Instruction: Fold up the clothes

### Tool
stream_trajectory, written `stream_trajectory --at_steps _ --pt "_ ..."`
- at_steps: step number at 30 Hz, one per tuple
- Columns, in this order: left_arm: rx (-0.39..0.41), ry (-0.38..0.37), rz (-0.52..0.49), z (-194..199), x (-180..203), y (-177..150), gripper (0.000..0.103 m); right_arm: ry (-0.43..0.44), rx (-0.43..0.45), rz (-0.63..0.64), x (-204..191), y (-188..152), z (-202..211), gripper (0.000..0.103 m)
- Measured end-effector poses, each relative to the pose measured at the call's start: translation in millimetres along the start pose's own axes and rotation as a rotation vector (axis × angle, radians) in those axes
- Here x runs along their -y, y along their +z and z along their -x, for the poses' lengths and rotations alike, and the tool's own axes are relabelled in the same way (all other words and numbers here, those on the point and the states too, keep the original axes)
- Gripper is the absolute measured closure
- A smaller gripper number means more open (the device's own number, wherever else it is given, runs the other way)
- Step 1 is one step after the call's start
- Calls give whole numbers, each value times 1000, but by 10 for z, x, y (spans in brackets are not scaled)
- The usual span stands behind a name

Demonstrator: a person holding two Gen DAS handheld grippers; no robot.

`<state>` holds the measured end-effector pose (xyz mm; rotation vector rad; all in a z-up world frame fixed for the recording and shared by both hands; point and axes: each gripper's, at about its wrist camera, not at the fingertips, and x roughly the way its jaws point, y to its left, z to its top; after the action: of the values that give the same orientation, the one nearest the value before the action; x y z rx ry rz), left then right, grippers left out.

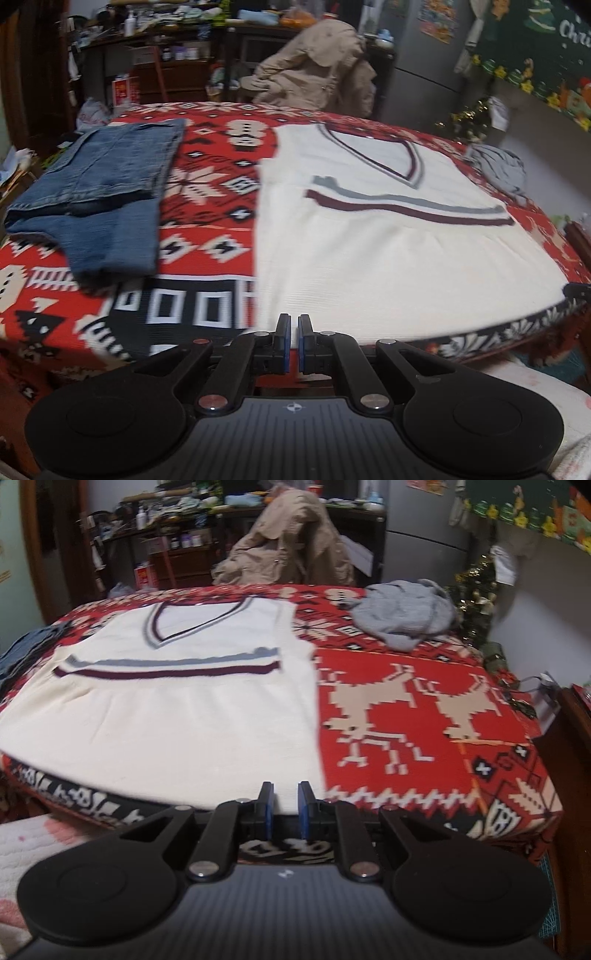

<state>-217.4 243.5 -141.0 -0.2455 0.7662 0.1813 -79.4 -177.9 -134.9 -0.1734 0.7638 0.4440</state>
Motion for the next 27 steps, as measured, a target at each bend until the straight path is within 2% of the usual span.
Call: stream_trajectory --at_steps 7,12,14,16,18,20,22,26,27 --pt "7 24 -9 28 1 -14 99 -4 -3 7 -34 -3 26 90" --pt "9 7 -9 56 64 36 96 24 -12 6 -112 22 65 83" --pt "11 4 -13 67 92 76 86 36 -17 7 -144 36 81 76" --pt "23 3 -16 90 128 116 67 47 -21 8 -177 50 97 66" --pt "25 8 -20 101 170 159 63 48 -18 16 -216 88 125 59" --pt "12 14 -32 96 222 197 55 55 -28 15 -242 142 142 40" --pt "10 26 -63 91 299 224 47 64 -37 8 -263 203 160 28" --pt "23 53 -135 94 470 245 37 87 -21 36 -350 317 232 10" --pt "28 59 -145 97 505 249 35 90 -19 49 -380 339 245 9"
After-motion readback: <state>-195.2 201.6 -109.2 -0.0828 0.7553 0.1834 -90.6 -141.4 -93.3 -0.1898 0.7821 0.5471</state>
